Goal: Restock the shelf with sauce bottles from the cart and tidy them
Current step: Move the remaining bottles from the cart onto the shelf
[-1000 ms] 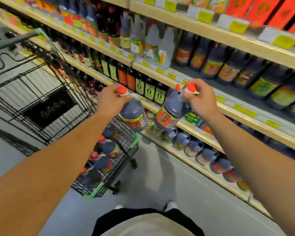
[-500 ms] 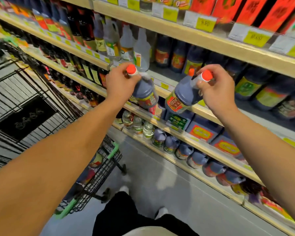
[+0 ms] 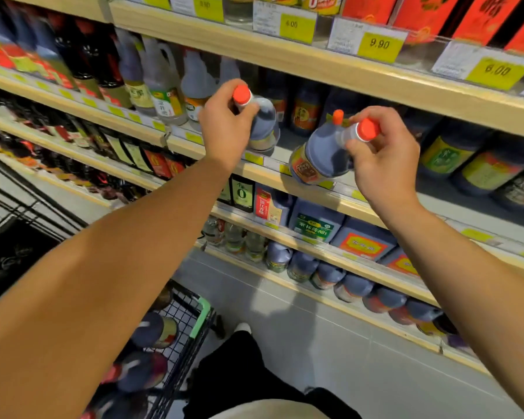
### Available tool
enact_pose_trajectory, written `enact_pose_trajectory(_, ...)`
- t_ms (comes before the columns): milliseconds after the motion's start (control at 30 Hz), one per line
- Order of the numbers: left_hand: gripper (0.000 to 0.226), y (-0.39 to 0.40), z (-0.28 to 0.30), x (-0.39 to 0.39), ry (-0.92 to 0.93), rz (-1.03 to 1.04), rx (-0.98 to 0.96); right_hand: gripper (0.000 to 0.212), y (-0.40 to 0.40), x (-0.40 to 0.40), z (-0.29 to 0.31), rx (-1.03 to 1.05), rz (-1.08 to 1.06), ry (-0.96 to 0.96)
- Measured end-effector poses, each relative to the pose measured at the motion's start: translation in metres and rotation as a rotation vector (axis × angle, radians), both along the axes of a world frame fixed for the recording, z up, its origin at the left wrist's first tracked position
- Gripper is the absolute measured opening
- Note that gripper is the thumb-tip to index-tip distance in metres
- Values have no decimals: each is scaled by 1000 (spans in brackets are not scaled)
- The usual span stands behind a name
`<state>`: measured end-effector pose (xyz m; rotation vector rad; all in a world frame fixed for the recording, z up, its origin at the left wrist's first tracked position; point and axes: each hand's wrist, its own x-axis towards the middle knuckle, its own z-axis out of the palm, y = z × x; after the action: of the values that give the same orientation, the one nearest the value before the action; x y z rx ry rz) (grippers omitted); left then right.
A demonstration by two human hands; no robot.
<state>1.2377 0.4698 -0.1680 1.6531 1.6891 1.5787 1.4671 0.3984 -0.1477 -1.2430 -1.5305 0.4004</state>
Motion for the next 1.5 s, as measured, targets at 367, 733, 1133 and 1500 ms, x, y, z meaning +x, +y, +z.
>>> enact_pose_trajectory(367, 17, 63, -14, -10, 210, -70, -45, 24, 39, -30, -10, 10, -94, -135)
enact_pose_trajectory(733, 28, 92, -16, -9, 484, -23, -271, 29, 82, -41, -21, -43, -100, -256)
enact_pose_trajectory(1133, 11, 110, -30, -5, 654, -138, -333, 38, 144, -34, -22, -448, -288, -45)
enact_pose_trajectory(1500, 45, 75, -49, -37, 300, -300, -189, 35, 166, -61, -33, -257, -171, -132)
